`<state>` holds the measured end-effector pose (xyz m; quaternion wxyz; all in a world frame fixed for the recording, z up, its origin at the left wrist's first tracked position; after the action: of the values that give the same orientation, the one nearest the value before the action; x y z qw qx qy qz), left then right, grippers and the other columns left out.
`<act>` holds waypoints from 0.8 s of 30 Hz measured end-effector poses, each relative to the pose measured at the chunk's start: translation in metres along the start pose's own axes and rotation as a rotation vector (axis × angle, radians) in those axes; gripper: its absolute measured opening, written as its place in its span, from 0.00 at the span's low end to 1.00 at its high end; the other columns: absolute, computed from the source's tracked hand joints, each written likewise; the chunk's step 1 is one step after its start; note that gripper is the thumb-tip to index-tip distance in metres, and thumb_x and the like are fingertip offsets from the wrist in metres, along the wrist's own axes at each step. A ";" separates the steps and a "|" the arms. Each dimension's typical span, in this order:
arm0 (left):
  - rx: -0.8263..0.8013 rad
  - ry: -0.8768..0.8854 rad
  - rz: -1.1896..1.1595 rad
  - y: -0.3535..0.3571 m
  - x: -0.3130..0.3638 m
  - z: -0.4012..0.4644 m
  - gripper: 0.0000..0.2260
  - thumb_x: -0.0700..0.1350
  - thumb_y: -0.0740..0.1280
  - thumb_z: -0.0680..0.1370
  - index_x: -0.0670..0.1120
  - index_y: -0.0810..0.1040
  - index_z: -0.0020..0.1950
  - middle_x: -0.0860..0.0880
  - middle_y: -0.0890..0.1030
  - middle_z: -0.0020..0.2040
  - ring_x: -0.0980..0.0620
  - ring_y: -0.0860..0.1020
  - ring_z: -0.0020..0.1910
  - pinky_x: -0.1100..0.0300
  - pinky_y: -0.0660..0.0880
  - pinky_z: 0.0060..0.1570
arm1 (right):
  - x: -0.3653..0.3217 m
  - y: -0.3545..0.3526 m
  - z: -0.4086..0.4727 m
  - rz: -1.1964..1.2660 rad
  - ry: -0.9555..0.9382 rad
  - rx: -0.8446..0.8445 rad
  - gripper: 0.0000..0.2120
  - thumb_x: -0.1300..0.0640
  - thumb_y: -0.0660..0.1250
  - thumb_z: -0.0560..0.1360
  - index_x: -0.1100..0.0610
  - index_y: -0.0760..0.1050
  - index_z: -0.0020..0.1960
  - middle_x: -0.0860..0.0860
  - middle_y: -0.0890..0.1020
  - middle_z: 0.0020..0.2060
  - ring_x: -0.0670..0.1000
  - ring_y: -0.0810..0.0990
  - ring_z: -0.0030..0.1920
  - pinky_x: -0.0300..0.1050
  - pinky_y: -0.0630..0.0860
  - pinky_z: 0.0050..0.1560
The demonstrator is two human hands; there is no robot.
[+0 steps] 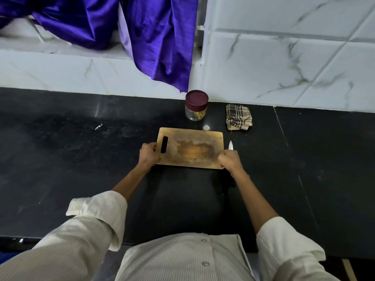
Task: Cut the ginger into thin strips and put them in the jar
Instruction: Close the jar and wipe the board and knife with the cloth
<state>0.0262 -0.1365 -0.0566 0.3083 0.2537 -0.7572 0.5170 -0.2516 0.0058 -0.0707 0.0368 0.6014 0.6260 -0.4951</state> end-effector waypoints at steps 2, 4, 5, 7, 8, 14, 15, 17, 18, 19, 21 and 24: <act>-0.007 -0.004 0.020 0.002 -0.003 0.002 0.08 0.32 0.63 0.75 0.44 0.77 0.48 0.42 0.79 0.45 0.47 0.76 0.39 0.50 0.78 0.38 | -0.003 0.001 -0.001 -0.017 -0.005 -0.007 0.05 0.62 0.58 0.65 0.55 0.66 0.32 0.56 0.69 0.49 0.57 0.71 0.45 0.47 0.66 0.43; -0.005 -0.018 0.033 0.004 -0.009 0.005 0.08 0.32 0.62 0.74 0.43 0.77 0.47 0.42 0.79 0.46 0.46 0.77 0.40 0.52 0.76 0.36 | -0.004 0.003 -0.001 -0.048 -0.022 -0.001 0.07 0.63 0.59 0.69 0.55 0.67 0.34 0.58 0.73 0.51 0.59 0.76 0.48 0.47 0.68 0.45; 0.002 -0.026 0.044 0.004 -0.012 0.008 0.08 0.33 0.62 0.74 0.42 0.77 0.48 0.41 0.79 0.49 0.45 0.78 0.41 0.52 0.76 0.37 | -0.004 0.004 -0.001 -0.070 -0.028 0.003 0.07 0.63 0.60 0.70 0.55 0.68 0.34 0.60 0.75 0.53 0.61 0.78 0.50 0.48 0.69 0.46; 0.011 -0.046 0.071 0.007 -0.017 0.011 0.08 0.37 0.62 0.75 0.41 0.77 0.51 0.40 0.78 0.53 0.41 0.78 0.45 0.50 0.78 0.42 | -0.006 0.002 -0.004 -0.145 -0.071 0.021 0.09 0.64 0.60 0.72 0.55 0.70 0.34 0.63 0.77 0.54 0.64 0.78 0.54 0.48 0.70 0.46; 0.013 -0.048 0.095 0.009 -0.016 0.010 0.08 0.40 0.62 0.76 0.41 0.77 0.53 0.39 0.77 0.55 0.39 0.78 0.47 0.48 0.78 0.47 | -0.007 -0.002 -0.006 -0.190 -0.100 0.045 0.10 0.64 0.61 0.74 0.55 0.73 0.36 0.62 0.77 0.54 0.65 0.78 0.55 0.48 0.71 0.47; 0.133 0.219 0.440 0.020 0.027 -0.014 0.22 0.41 0.63 0.78 0.44 0.64 0.72 0.40 0.66 0.67 0.38 0.68 0.62 0.43 0.71 0.58 | 0.021 -0.022 -0.024 -0.416 -0.130 0.247 0.22 0.56 0.66 0.79 0.55 0.68 0.72 0.58 0.69 0.65 0.60 0.71 0.64 0.54 0.73 0.59; 0.099 0.286 0.457 0.031 0.035 -0.017 0.23 0.40 0.62 0.78 0.44 0.63 0.73 0.41 0.66 0.68 0.38 0.68 0.63 0.43 0.71 0.58 | 0.026 -0.021 -0.025 -0.433 -0.116 0.239 0.23 0.55 0.66 0.79 0.54 0.67 0.73 0.58 0.68 0.65 0.60 0.71 0.64 0.53 0.74 0.58; 0.017 0.392 0.462 0.053 0.052 -0.025 0.23 0.39 0.62 0.77 0.44 0.64 0.72 0.42 0.66 0.69 0.39 0.67 0.65 0.44 0.70 0.61 | 0.030 -0.019 -0.025 -0.453 -0.101 0.231 0.23 0.55 0.66 0.80 0.52 0.66 0.73 0.58 0.69 0.65 0.59 0.73 0.63 0.53 0.75 0.57; -0.013 0.419 0.452 0.062 0.058 -0.031 0.25 0.39 0.63 0.76 0.45 0.64 0.73 0.42 0.65 0.69 0.40 0.66 0.67 0.44 0.69 0.63 | 0.029 -0.020 -0.024 -0.449 -0.100 0.230 0.23 0.55 0.66 0.80 0.52 0.66 0.73 0.58 0.69 0.64 0.59 0.73 0.62 0.52 0.76 0.56; -0.032 0.426 0.450 0.069 0.062 -0.036 0.26 0.39 0.64 0.76 0.45 0.64 0.73 0.43 0.64 0.70 0.41 0.64 0.69 0.44 0.66 0.67 | 0.027 -0.021 -0.024 -0.439 -0.101 0.231 0.23 0.56 0.66 0.80 0.52 0.66 0.73 0.58 0.69 0.64 0.59 0.74 0.61 0.52 0.76 0.55; -0.054 0.413 0.491 0.080 0.064 -0.043 0.27 0.40 0.64 0.77 0.45 0.62 0.75 0.44 0.62 0.72 0.42 0.59 0.72 0.46 0.60 0.70 | 0.022 -0.023 -0.021 -0.411 -0.111 0.226 0.22 0.57 0.66 0.79 0.52 0.67 0.72 0.59 0.70 0.63 0.59 0.77 0.58 0.53 0.76 0.55; -0.053 0.419 0.514 0.086 0.065 -0.045 0.26 0.41 0.64 0.77 0.45 0.62 0.75 0.43 0.61 0.72 0.43 0.60 0.71 0.48 0.58 0.71 | 0.006 -0.027 -0.019 -0.330 -0.171 0.249 0.19 0.57 0.66 0.79 0.53 0.68 0.69 0.58 0.70 0.61 0.59 0.78 0.54 0.52 0.76 0.52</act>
<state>-0.0693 -0.0698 -0.0513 0.3234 -0.0655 -0.7298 0.5988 -0.2643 0.0287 -0.0492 -0.0665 0.4465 0.6447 -0.6169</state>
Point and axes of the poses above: each hand's wrist, its own z-axis towards the middle knuckle, its own y-axis out of the palm, x = y × z, the point moved 9 cm from there along z, towards the middle knuckle
